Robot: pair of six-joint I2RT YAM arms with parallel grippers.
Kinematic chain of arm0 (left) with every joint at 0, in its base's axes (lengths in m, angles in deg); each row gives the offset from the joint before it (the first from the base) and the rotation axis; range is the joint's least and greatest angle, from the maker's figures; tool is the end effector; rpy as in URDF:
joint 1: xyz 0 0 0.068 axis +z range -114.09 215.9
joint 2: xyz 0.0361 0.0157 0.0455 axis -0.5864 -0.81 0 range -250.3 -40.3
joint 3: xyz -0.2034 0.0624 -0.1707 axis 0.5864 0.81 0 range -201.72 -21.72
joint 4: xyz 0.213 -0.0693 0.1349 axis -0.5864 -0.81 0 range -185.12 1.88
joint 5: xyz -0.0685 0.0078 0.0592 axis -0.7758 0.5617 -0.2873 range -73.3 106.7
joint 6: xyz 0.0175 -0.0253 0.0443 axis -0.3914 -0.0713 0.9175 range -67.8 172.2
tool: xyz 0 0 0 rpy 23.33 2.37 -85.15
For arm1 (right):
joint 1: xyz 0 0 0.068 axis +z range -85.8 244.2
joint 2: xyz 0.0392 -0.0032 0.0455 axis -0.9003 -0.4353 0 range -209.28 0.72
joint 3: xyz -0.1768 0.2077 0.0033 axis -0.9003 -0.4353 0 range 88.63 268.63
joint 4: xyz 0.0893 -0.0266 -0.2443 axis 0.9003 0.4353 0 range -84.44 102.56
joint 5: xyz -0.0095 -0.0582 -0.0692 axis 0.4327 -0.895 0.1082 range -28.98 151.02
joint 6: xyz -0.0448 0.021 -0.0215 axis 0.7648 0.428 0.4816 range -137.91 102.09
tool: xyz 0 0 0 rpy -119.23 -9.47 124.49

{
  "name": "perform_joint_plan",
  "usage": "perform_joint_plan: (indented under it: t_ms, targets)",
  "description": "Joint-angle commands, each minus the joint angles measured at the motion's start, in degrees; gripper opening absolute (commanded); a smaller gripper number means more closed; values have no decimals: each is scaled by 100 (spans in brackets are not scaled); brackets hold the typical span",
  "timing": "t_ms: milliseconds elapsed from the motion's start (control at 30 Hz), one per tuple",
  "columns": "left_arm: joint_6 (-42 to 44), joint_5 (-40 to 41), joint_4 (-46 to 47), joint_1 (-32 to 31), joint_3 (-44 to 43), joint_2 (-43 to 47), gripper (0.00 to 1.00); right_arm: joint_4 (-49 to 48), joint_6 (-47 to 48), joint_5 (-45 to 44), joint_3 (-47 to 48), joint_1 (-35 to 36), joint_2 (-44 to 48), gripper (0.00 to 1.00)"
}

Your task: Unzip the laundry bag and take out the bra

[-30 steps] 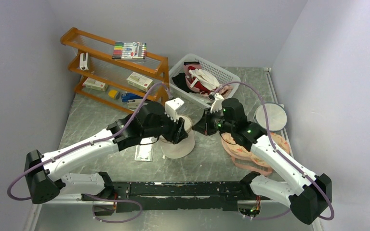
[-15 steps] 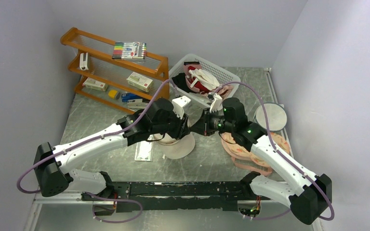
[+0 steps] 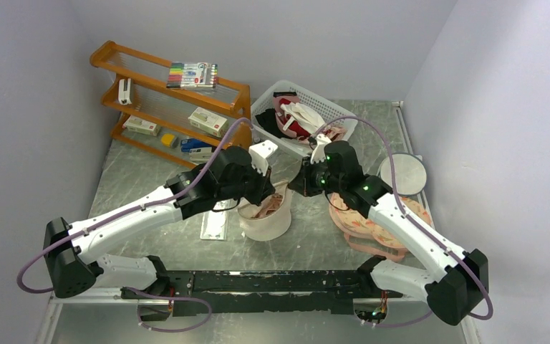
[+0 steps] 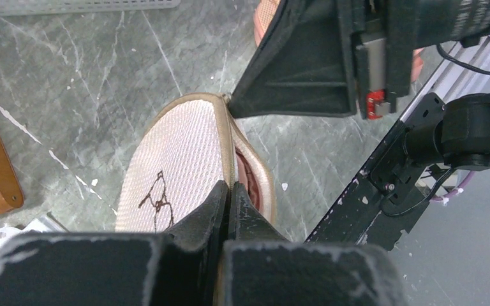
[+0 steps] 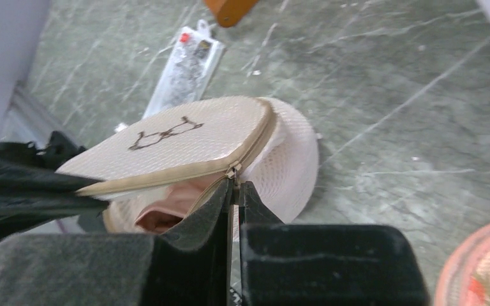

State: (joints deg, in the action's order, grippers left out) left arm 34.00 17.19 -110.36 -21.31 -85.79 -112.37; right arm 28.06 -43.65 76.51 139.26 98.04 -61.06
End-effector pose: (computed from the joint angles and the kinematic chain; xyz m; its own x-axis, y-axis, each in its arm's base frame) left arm 0.1544 -0.2389 0.3347 -0.5205 0.2311 -0.8220 0.7095 0.6526 -0.2657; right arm 0.1918 0.1401 0.2976 -0.7278 0.0159 -0.6856 -0.4499 0.7434 0.4948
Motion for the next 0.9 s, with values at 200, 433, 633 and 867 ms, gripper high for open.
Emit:
perform_joint_plan:
  t_ms: [200, 433, 633, 867]
  targets:
    - [10, 88, -97, -19, 42, 359, 7, 135, 568, -783, 470, -476, -958, 0]
    - [-2, 187, -321, -18, 88, 368, 11, -120, 749, 312, 446, -485, -652, 0]
    - [26, 162, -327, -18, 7, 123, 37, -267, 775, 1421, 90, -475, -213, 0]
    - [81, 40, -300, -18, -229, -263, 46, -492, 687, 2178, -105, -419, 116, 0]
